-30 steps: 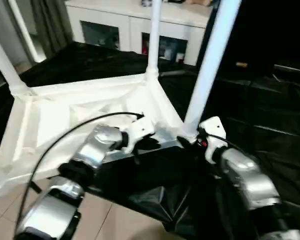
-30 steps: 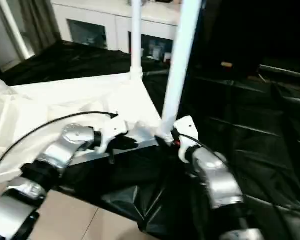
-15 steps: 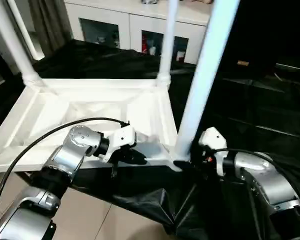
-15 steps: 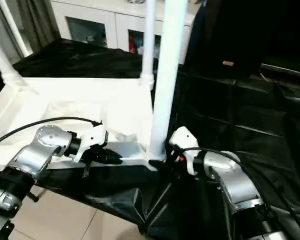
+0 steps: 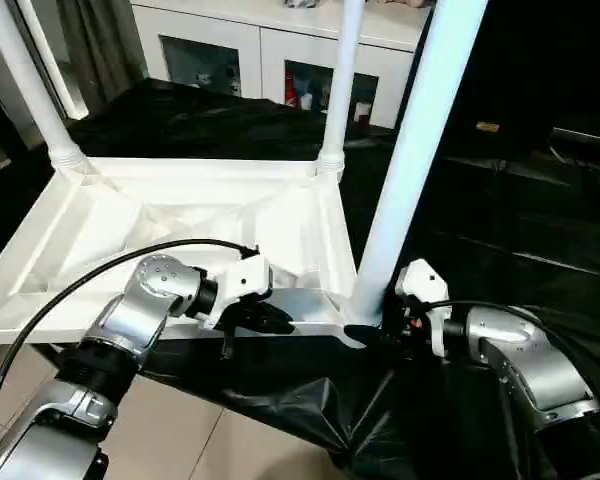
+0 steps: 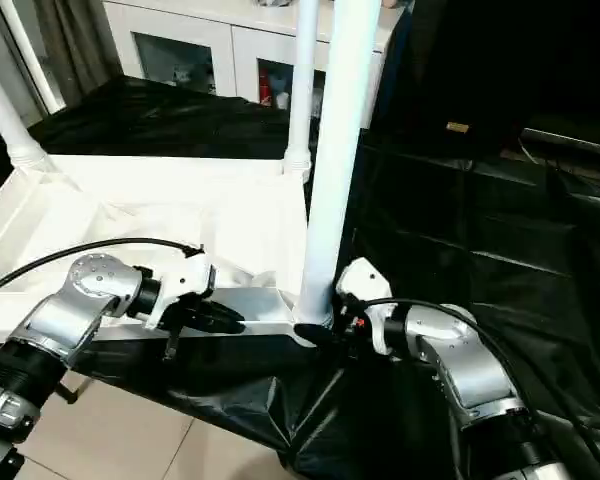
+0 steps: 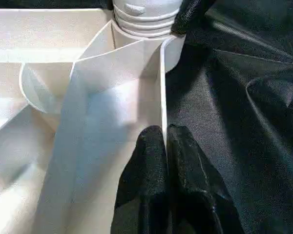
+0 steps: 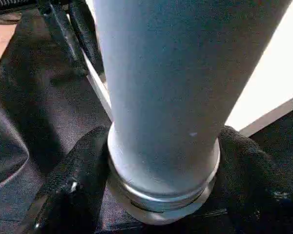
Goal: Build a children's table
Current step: Rotate leg to tighten
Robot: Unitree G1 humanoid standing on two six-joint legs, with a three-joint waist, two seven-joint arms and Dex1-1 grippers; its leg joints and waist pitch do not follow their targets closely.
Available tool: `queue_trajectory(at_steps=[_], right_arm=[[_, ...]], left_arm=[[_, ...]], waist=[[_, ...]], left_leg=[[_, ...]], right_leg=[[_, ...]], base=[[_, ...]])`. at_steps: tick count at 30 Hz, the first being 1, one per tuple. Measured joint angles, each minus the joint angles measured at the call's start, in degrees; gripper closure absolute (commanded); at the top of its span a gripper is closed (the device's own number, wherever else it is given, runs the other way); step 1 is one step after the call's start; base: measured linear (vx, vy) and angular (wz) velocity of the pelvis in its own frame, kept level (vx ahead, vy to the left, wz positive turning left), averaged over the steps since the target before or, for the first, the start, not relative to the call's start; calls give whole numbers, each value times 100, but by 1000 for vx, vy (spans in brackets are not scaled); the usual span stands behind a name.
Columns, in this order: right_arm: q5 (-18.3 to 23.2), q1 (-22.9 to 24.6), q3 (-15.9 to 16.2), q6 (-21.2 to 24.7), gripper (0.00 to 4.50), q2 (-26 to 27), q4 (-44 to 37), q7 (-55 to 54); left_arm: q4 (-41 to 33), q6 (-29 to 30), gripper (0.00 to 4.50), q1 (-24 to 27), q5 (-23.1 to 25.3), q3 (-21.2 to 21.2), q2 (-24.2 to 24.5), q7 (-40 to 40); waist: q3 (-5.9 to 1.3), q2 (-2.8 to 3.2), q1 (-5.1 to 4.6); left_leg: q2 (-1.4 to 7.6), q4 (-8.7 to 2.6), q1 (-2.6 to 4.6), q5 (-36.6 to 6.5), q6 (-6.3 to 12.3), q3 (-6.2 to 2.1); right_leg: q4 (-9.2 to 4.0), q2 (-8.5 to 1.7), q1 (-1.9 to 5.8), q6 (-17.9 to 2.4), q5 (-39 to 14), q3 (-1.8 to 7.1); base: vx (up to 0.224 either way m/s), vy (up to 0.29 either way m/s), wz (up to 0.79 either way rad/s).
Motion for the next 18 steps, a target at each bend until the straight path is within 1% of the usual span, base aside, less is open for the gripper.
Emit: queue_trajectory(at_steps=[2, 5, 6, 8, 10, 12, 14, 15, 18], right_arm=[[19, 10, -31, 6, 168, 64, 35, -56], [-14, -22, -289, -5, 173, 394, 335, -700], [-85, -103, -406, -6, 174, 576, 507, -1091], [-135, -176, -530, -2, 175, 804, 691, -1619], [-189, -264, -771, 23, 175, 1261, 892, -2461], [-272, -360, -927, 34, 175, 1515, 1036, -3124], [-330, -408, -948, 39, 175, 1584, 1079, -3386], [-392, -446, -962, 17, 175, 1705, 1140, -3577], [-516, -478, -1009, -31, 175, 1824, 1205, -3888]], left_arm=[[3, -4, 450, 1, 16, 4, -2, 38], [350, -105, 450, -164, 189, 57, -261, 634], [512, -105, 450, -257, 267, 79, -407, 923], [717, -69, 450, -350, 333, 88, -576, 1268], [949, 46, 450, -471, 389, 140, -857, 1721], [1114, 186, 450, -589, 460, 162, -1125, 2106], [1172, 247, 450, -610, 483, 164, -1243, 2286], [1260, 252, 450, -653, 492, 166, -1373, 2425], [1437, 241, 450, -740, 527, 168, -1532, 2601]], waist=[[-1, -1, -4], [-4, -4, -9], [-6, -5, -10], [-7, -6, -14], [-10, -6, -25], [-16, 2, -30], [-16, 2, -22], [-18, 5, -9], [-31, 26, 28]], left_leg=[[0, 1, 3, 0, 0, 0], [-1, 15, 15, 1, -3, 0], [-1, 23, 17, 1, -4, 0], [-3, 25, 18, 2, -6, 0], [-3, 27, 20, 7, -13, -2], [-5, 27, 19, 9, -16, -4], [-4, 26, 18, 9, -16, -5], [-4, 25, 17, 9, -16, -7], [-5, 25, 15, 9, -15, -6]], right_leg=[[2, 0, 1, 0, 0, 0], [10, -1, 16, -1, 4, 2], [12, -4, 21, -2, 11, 4], [10, -6, 25, -1, 18, 5], [10, -6, 25, -1, 29, 5], [8, -7, 26, 2, 35, 7], [9, -6, 26, 4, 37, 4], [9, -6, 26, 4, 37, 2], [3, -7, 29, 6, 36, 5]], base=[[0, 0, 0], [0, 0, 0], [0, 0, 0], [0, 0, 0], [0, 0, 0], [0, 0, 0], [0, 0, 0], [0, 0, 0], [0, 0, 0]])
